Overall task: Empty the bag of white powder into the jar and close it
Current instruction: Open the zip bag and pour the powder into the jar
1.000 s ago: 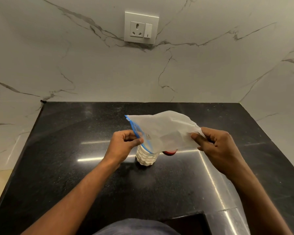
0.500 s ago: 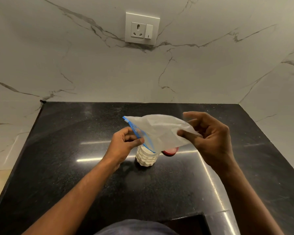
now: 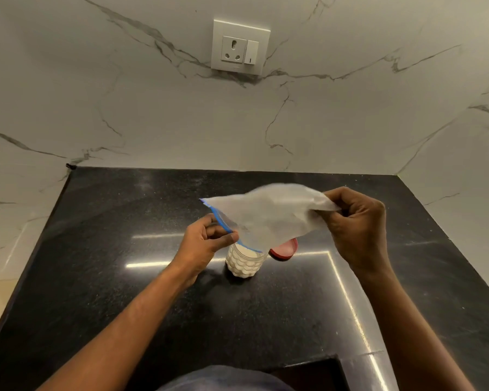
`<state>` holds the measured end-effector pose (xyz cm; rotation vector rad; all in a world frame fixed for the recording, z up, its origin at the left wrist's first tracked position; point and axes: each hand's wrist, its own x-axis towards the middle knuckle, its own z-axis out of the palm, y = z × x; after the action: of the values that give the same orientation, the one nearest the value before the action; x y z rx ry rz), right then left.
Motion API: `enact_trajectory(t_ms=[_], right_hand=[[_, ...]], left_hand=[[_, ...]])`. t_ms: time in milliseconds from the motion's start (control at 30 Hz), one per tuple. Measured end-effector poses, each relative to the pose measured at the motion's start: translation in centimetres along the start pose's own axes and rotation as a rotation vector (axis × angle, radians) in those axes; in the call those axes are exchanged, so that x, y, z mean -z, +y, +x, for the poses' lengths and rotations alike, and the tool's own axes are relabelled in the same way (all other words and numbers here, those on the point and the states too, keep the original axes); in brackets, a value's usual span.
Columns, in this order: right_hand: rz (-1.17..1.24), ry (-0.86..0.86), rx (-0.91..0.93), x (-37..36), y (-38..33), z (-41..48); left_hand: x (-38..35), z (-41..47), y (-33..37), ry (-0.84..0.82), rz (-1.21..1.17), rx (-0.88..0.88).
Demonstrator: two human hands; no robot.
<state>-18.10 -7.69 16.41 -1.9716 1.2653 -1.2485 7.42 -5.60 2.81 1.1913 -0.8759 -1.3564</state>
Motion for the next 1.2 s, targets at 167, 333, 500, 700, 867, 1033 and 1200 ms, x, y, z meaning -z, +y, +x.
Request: enact_trajectory(t_ms=[167, 333, 500, 700, 867, 1033, 1200], right_hand=[[-0.014, -0.078, -0.027, -0.2, 0.5, 0.2], [-0.074, 0.077, -0.026, 0.2, 0.8, 0.3], [-0.081, -0.008, -0.009, 0.0, 0.9, 0.1], [-0.324, -0.173, 0.044, 0.2, -0.9, 0.5], [-0.272, 0.059, 0.278, -1.6, -2.1, 0.9], [-0.132, 0.035, 0.183, -1.6, -2.0, 1.0], [-0.156, 0.029, 0.2, -1.2, -1.9, 1.1]], left_hand=[[-0.1, 0.1, 0.1, -0.006, 0.009, 0.0], [0.0, 0.0, 0.1, -0.011, 0.006, -0.002], [0.0, 0.0, 0.2, -0.013, 0.008, 0.003], [0.0, -0.1, 0.1, 0.008, 0.057, -0.009], [-0.6, -0.1, 0.0, -0.011, 0.087, -0.006], [-0.4, -0.3, 0.0, -0.002, 0.071, -0.017], [-0.4, -0.3, 0.0, -0.004, 0.058, -0.017]])
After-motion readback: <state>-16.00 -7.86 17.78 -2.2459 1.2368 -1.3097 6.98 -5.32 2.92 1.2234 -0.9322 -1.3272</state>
